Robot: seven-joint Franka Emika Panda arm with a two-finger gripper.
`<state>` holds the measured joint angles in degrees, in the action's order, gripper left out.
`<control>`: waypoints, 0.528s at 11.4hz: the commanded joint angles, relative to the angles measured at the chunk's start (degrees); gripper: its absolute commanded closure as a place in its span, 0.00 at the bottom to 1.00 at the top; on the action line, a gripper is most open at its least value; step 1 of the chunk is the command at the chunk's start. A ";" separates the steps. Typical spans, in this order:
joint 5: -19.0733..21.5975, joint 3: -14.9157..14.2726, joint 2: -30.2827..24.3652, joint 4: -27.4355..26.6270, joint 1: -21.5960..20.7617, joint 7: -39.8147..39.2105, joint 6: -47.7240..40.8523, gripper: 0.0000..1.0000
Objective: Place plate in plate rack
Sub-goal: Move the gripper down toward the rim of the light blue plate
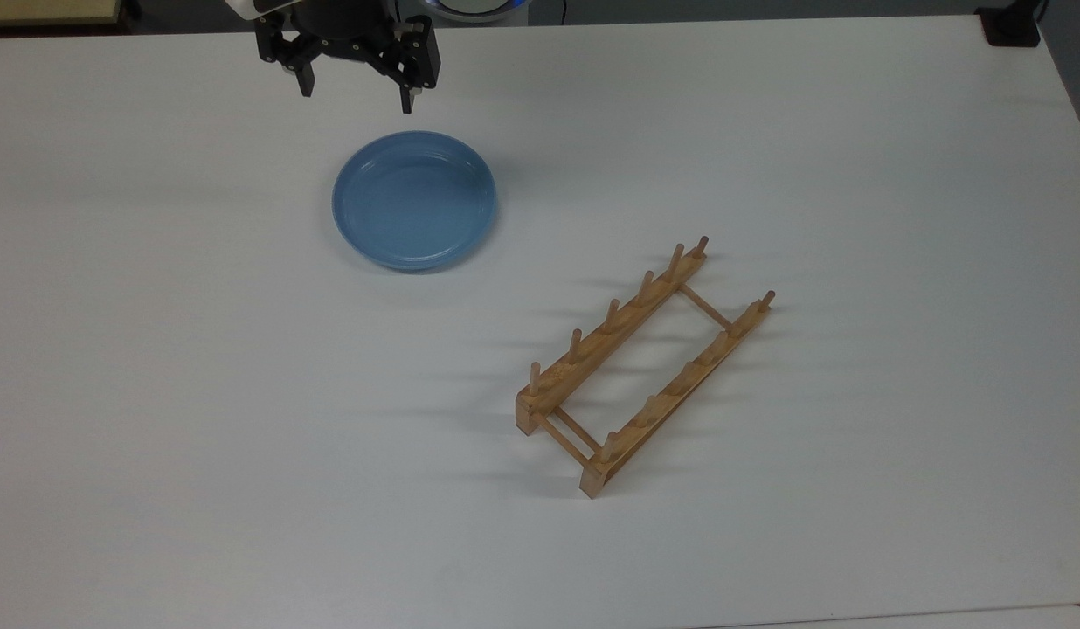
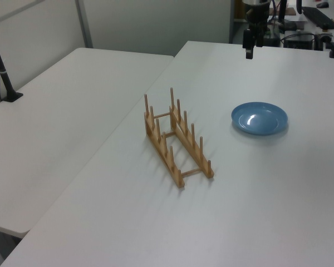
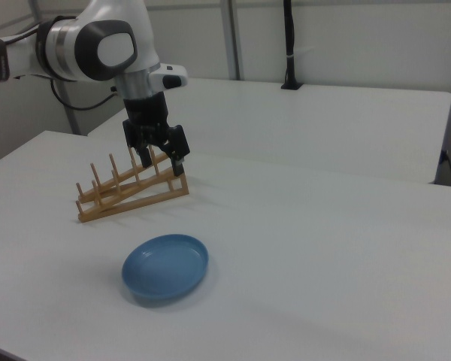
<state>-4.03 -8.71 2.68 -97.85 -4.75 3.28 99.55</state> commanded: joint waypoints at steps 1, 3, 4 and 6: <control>-0.46 0.80 -0.23 -0.67 0.27 0.41 -0.93 0.00; -0.28 0.80 -0.22 -0.76 0.27 0.58 -1.11 0.00; -0.28 0.80 -0.22 -0.76 0.27 0.67 -1.11 0.00; -0.28 0.80 -0.22 -0.76 0.27 0.59 -1.11 0.00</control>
<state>-4.02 -8.61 2.80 -98.36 -4.75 3.28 99.54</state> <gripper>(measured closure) 0.000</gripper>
